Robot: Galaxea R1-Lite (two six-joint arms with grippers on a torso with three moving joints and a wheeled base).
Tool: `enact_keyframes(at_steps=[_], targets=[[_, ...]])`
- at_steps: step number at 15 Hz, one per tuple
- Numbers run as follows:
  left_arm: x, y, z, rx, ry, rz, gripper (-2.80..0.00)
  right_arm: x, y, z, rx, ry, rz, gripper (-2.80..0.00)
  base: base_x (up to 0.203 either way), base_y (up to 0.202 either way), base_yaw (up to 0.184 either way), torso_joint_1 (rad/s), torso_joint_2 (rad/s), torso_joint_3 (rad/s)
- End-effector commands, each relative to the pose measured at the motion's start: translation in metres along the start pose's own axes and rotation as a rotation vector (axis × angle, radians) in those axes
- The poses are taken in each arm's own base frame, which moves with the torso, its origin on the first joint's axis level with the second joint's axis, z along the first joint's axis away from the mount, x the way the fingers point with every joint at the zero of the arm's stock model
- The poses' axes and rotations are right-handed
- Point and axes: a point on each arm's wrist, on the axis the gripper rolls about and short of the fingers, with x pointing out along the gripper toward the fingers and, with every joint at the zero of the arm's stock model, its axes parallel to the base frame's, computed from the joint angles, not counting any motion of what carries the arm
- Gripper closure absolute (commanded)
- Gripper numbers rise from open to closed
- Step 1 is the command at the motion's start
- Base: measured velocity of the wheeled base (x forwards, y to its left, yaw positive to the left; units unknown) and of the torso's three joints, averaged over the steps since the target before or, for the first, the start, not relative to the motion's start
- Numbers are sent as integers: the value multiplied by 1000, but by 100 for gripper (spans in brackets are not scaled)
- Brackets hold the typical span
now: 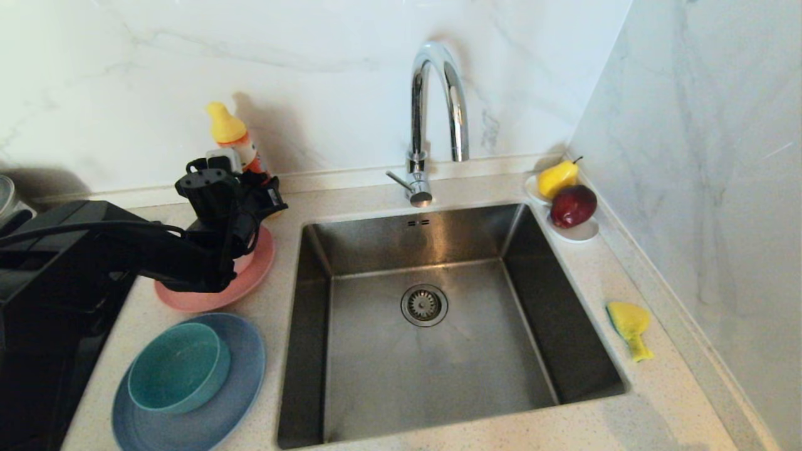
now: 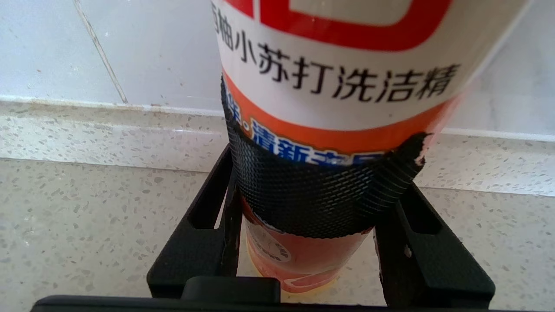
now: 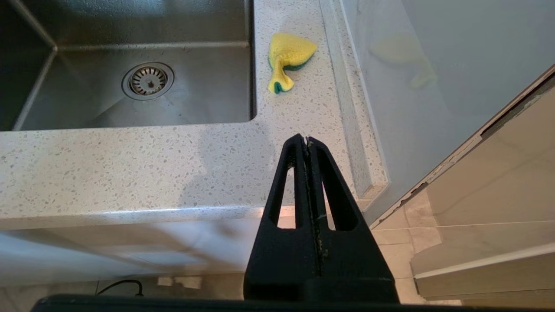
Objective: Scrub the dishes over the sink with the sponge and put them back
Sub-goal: Grab the dish soap, then squeeze it onto the sponge
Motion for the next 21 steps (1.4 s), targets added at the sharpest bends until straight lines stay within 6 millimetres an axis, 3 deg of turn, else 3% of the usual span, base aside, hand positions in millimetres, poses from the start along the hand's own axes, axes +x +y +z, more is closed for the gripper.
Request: enact_keyframes(at_steps=[1,8,11,14,16,19,21], targets=[[-3,0,17,-7,-36,0,0,0,0,0,0,-1,1,0,0,0,0,0,0,0],[-24,1,63,-17,-80,4,0,0,0,0,0,-1,0,0,0,0,0,0,0,0],[-46,0,102,-27,-116,16,0,0,0,0,0,-1,0,0,0,0,0,0,0,0],[-79,-7,157,-40,-129,22,0,0,0,0,0,-1,0,0,0,0,0,0,0,0],[-113,-16,196,-37,-81,-7,0,0,0,0,0,-1,0,0,0,0,0,0,0,0],[-168,-39,233,-6,58,-118,0,0,0,0,0,-1,0,0,0,0,0,0,0,0],[-193,-52,250,32,89,-162,0,0,0,0,0,0,0,0,0,0,0,0,0,0]])
